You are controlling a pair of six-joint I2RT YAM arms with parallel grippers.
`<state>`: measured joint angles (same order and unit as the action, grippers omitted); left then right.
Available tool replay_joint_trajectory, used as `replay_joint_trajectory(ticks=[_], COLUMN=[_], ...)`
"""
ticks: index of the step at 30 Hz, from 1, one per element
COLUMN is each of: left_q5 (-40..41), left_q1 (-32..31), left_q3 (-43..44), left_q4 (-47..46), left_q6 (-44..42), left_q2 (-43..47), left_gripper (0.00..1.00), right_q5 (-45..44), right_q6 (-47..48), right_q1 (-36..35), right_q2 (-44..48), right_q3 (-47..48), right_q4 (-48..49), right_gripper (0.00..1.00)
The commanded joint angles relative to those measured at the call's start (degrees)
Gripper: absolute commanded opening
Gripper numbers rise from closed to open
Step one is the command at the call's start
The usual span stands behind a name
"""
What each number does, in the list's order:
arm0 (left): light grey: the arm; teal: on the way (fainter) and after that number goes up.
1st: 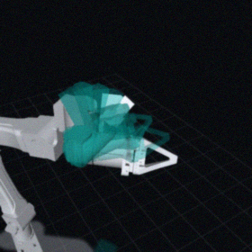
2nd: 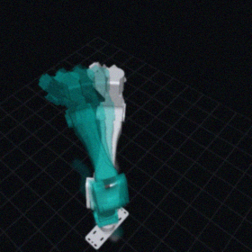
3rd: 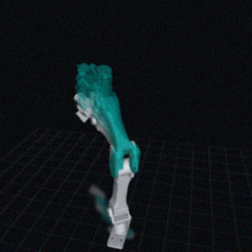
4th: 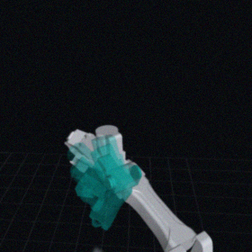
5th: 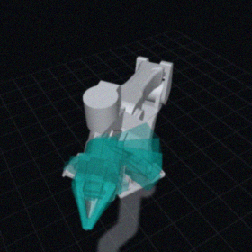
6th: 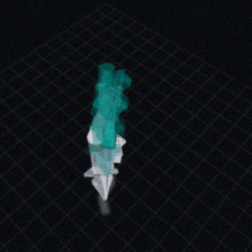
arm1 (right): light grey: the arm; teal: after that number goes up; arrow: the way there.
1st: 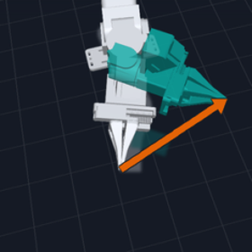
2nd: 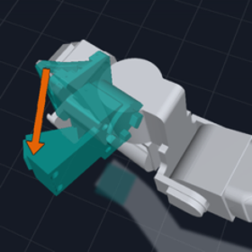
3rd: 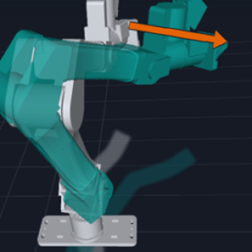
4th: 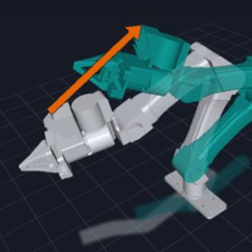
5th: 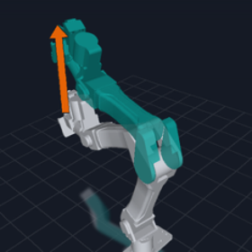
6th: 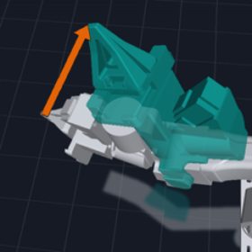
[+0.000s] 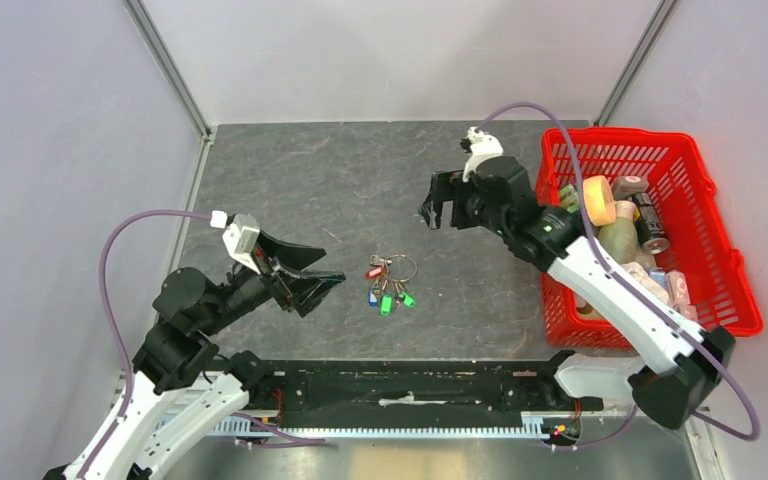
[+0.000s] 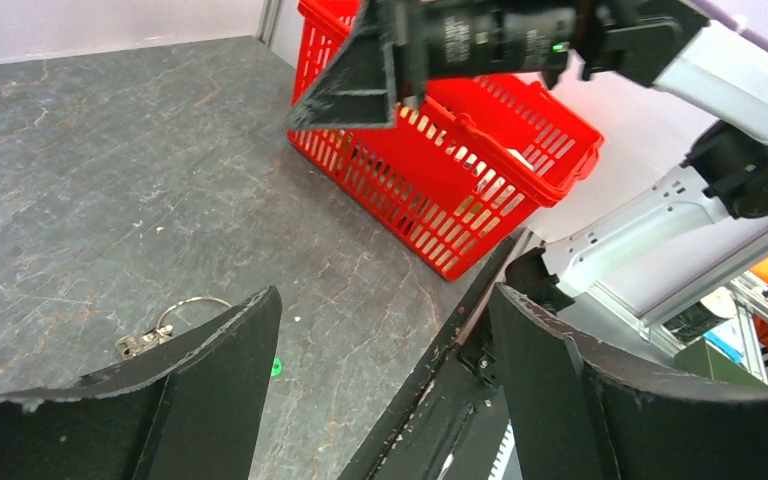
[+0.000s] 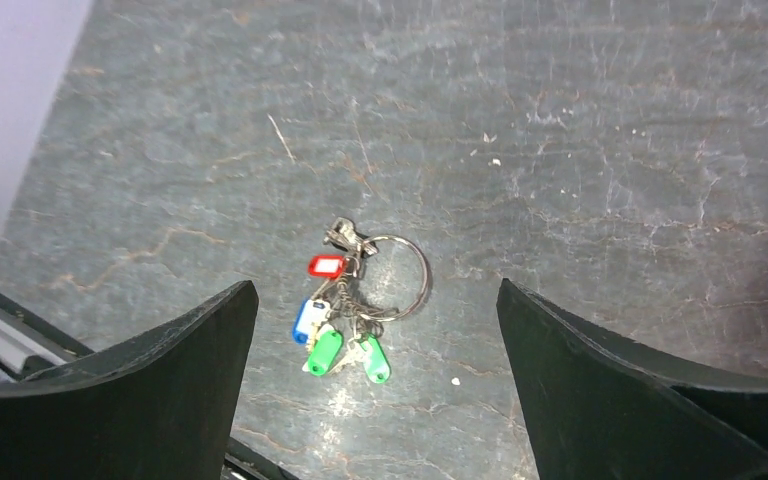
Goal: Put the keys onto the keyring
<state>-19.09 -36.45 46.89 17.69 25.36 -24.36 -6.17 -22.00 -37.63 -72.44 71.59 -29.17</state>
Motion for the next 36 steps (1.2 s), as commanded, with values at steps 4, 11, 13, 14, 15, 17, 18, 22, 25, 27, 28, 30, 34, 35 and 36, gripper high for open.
replay_joint_trajectory(ticks=[4,11,13,14,15,17,18,22,25,27,28,30,34,35,36], left_q5=[3.4,6.1,6.8,7.0,7.4,7.6,7.7,8.0,8.2,8.5,8.7,8.8,8.3,7.8,7.3], left_q1=[0.0,0.0,0.0,0.0,-0.1,-0.1,0.0,0.0,0.0,0.0,0.0,0.0,0.0,0.0,0.0], left_q3=[3.6,5.7,6.6,7.2,7.6,8.1,8.4,8.8,8.8,8.9,9.0,9.4,10.4,10.7,11.0], left_q4=[0.8,1.2,1.7,2.0,2.1,2.0,2.1,1.4,0.8,0.7,0.6,0.6,0.0,0.0,-0.1], left_q6=[-3.3,-4.2,-4.9,-5.1,-5.2,-5.4,-5.4,-5.4,-5.3,-5.2,-5.4,-5.4,-5.1,-5.0,-4.8], left_q2=[-1.5,-3.4,-4.2,-4.7,-5.1,-5.7,-6.0,-7.0,-7.5,-8.0,-8.3,-9.1,-11.0,-11.4,-11.9], left_gripper=[0.83,0.84,0.85,0.85,0.85,0.85,0.85,0.85,0.85,0.85,0.85,0.85,0.85,0.85,0.85], right_q5=[5.1,4.0,2.8,2.5,2.4,1.0,0.5,-2.4,0.1,2.7,5.3,7.5,6.9,7.5,7.9], right_q6=[0.1,2.3,1.6,1.0,0.5,-0.8,-1.6,-4.9,-4.3,-4.3,-3.3,-2.3,-2.8,-2.9,-2.8], right_q1=[0.3,0.2,0.2,0.2,0.2,0.3,0.2,0.2,0.2,0.3,0.2,0.2,0.2,0.3,0.2], right_q2=[7.0,10.8,12.9,13.7,14.6,15.8,16.1,15.3,16.5,19.2,20.3,20.3,16.7,15.7,15.2], right_q3=[8.2,9.0,7.7,7.1,6.6,6.2,6.3,8.9,8.1,4.2,2.3,0.6,1.5,1.8,2.2], right_q4=[-9.3,-12.2,-10.9,-10.4,-9.8,-9.9,-10.5,-14.7,-13.7,-8.4,-5.5,-3.7,-4.7,-4.7,-4.7], right_gripper=[0.97,0.97,0.97,0.97,0.97,0.97,0.97,0.97,0.97,0.97,0.97,0.97,0.97,0.97,0.97])
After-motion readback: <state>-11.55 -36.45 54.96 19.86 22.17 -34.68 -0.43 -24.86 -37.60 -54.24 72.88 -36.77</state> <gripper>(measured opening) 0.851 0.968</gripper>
